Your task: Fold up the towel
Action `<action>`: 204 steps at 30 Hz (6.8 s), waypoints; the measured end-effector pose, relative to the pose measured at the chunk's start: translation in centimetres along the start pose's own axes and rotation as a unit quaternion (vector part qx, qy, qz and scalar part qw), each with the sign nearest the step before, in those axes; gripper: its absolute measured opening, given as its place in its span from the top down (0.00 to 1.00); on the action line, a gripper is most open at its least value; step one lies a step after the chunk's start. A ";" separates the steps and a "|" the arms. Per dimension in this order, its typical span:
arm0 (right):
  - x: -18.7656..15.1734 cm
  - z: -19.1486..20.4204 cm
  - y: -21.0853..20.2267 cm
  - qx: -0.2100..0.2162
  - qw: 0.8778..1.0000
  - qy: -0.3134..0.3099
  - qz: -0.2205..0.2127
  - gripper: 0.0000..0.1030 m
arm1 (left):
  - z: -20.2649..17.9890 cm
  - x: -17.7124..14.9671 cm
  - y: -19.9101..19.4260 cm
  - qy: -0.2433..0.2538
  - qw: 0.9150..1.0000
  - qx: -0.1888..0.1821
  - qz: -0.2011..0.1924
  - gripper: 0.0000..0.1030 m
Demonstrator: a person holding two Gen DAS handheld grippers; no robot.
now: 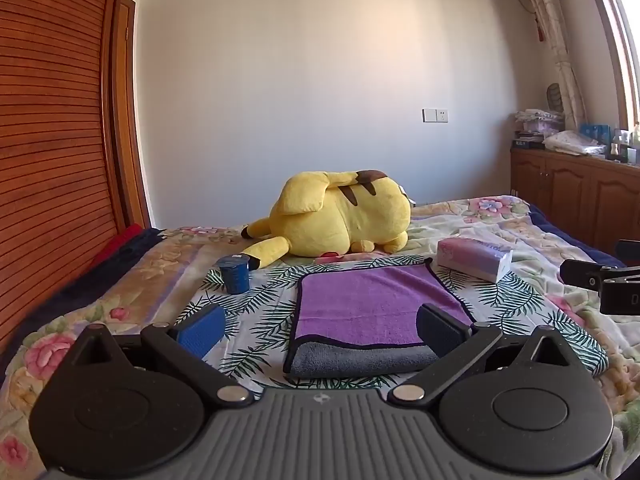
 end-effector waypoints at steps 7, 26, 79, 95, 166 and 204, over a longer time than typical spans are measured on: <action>-0.1 -0.1 0.0 -0.001 1.000 -0.001 0.001 0.00 | 0.8 -0.2 0.3 -0.001 1.000 0.003 0.000 0.16; -0.2 0.0 -0.1 0.000 1.000 0.000 0.001 0.00 | 0.1 -0.2 0.0 0.005 1.000 0.007 -0.001 0.16; -0.1 -0.1 0.1 0.000 1.000 0.001 0.003 0.00 | 0.1 -0.3 0.3 0.008 1.000 0.008 0.002 0.16; -0.8 0.3 0.6 0.005 1.000 -0.002 0.020 0.00 | 0.8 -2.3 0.8 0.014 1.000 0.002 0.023 0.16; -5.7 0.3 13.6 0.082 0.975 -0.016 0.205 0.27 | 2.7 -4.5 17.0 0.044 0.985 -0.046 0.160 0.51; -8.6 -0.4 15.6 0.103 0.948 0.003 0.300 0.47 | 3.7 -8.5 21.5 0.030 0.969 -0.070 0.234 0.82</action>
Point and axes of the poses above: each gripper's, at about its wrist camera, not at the fingertips, and y roughly the way its jaws point, z to its left, x to its top, the point moved 6 cm from there along y, roughly the way its jaws point, and after that the axes turned 1 degree about -z, right-handed, at the moved point
